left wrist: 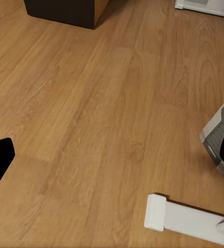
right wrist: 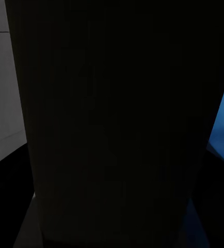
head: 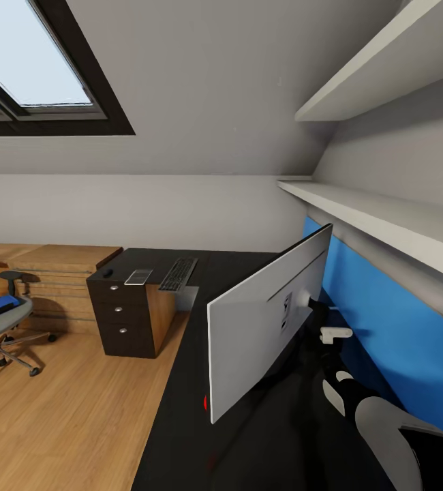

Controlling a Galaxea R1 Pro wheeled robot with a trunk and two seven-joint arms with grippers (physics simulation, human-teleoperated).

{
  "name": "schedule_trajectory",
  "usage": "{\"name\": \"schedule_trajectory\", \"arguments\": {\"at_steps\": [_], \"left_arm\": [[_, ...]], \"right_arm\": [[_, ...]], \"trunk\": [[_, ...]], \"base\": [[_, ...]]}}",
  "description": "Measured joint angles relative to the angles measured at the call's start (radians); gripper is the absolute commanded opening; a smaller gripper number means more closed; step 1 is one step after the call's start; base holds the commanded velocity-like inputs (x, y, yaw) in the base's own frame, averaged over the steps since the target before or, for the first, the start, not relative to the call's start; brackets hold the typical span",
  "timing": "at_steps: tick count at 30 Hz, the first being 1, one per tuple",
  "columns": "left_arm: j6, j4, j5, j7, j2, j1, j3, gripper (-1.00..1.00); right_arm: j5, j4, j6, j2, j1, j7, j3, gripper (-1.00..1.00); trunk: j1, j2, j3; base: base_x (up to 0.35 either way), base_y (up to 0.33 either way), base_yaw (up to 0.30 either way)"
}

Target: In the bedroom, organize the workspace by keeping the computer under the desk, ensuring the monitor is on the desk, placing the keyboard on the desk next to the monitor, placing the mouse on the desk next to the keyboard, moving the folder from the swivel chair onto the desk next to the mouse, stacking the notebook on top of the folder with the pen on top of the notebook, and positioning the swivel chair next to the desk.

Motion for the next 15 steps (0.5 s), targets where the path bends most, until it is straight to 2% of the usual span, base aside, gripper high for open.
{"name": "schedule_trajectory", "arguments": {"at_steps": [9,15], "left_arm": [[0.000,0.000,0.000,0.000,0.000,0.000,0.000,1.00],[0.000,0.000,0.000,0.000,0.000,0.000,0.000,1.00]], "right_arm": [[0.000,0.000,0.000,0.000,0.000,0.000,0.000,-1.00],[0.016,0.012,-0.009,0.000,0.000,0.001,-0.010,-1.00]], "trunk": [[0.000,0.000,0.000],[-0.003,0.000,0.000]], "base": [[0.002,-0.001,0.000],[0.078,-0.055,0.000]]}}
